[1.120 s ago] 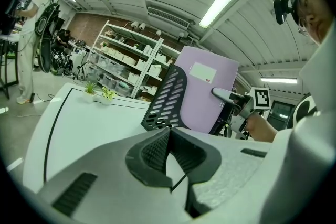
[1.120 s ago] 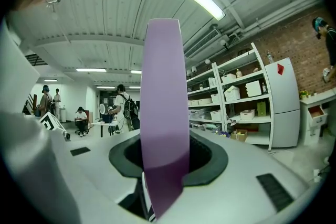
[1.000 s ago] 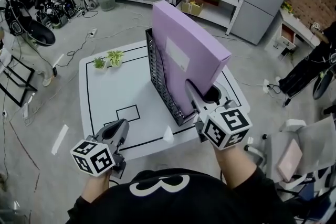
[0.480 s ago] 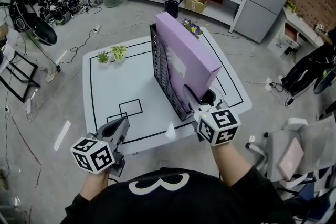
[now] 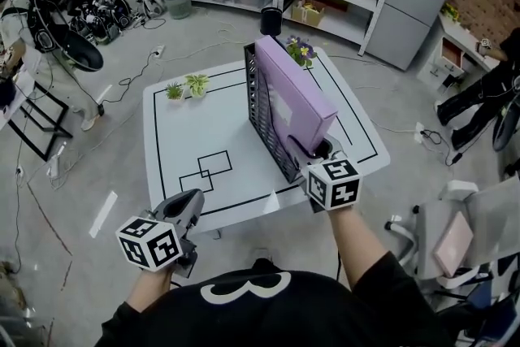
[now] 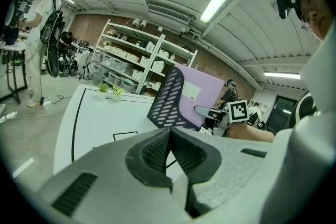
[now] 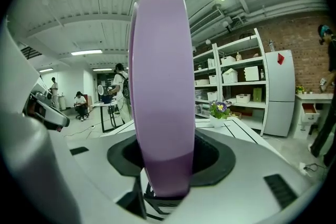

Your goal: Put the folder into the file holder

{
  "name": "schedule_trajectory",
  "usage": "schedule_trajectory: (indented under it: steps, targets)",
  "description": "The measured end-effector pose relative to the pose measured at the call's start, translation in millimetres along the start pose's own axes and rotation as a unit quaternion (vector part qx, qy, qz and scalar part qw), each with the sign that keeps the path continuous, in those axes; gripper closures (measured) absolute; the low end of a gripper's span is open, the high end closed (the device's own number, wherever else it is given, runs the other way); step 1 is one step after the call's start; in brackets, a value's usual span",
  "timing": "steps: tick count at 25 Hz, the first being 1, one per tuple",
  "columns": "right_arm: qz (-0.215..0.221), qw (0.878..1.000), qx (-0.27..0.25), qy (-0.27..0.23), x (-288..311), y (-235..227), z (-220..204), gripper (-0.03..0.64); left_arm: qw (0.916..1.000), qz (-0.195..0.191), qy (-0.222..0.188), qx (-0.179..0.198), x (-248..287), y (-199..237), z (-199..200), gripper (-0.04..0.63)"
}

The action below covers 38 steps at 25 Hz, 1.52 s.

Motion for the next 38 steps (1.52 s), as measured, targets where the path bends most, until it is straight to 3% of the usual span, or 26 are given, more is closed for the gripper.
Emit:
schedule_trajectory:
  steps: [5, 10, 13, 15, 19, 20, 24, 30, 38]
  targets:
    - [-0.002, 0.999, 0.027, -0.017, -19, -2, 6, 0.348, 1.0000, -0.004, -0.007, 0.000, -12, -6, -3, 0.590]
    - [-0.029, 0.998, 0.037, -0.040, -65, -4, 10, 0.344, 0.9996, -0.024, -0.011, 0.002, -20, -20, -10, 0.590]
    - [-0.023, 0.998, 0.054, -0.022, -94, 5, 0, 0.344, 0.9991, -0.039, -0.014, 0.007, -26, -32, -13, 0.589]
    - [-0.005, 0.998, 0.067, -0.020, -114, 16, -6, 0.344, 0.9985, -0.051, -0.016, 0.010, -29, -41, -15, 0.589]
    - [0.091, 0.993, 0.068, -0.029, -152, 60, -8, 0.349, 0.9966, -0.076, -0.024, 0.023, -33, -60, -17, 0.589]
    - [0.107, 0.992, 0.066, -0.030, -160, 70, -9, 0.372, 0.9960, -0.081, -0.025, 0.027, -35, -65, -17, 0.590]
    - [0.140, 0.985, 0.091, -0.039, -186, 94, -14, 0.584, 0.9935, -0.102, -0.030, 0.042, -45, -85, -19, 0.590]
    - [0.155, 0.978, 0.134, -0.025, -207, 113, -34, 0.612, 0.9912, -0.110, -0.022, 0.070, -59, -102, -30, 0.590]
    - [0.153, 0.980, 0.124, -0.027, -226, 124, -39, 0.614, 0.9896, -0.116, -0.019, 0.083, -71, -117, -39, 0.589]
Point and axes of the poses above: the fingertips, and each gripper's own axes: x forward along the fingers, y to its left, z out of its top, the point moved 7 cm from there along -x, backward along the fingers, and after that the axes turned 10 degrees about -z, right-handed, at the moved point
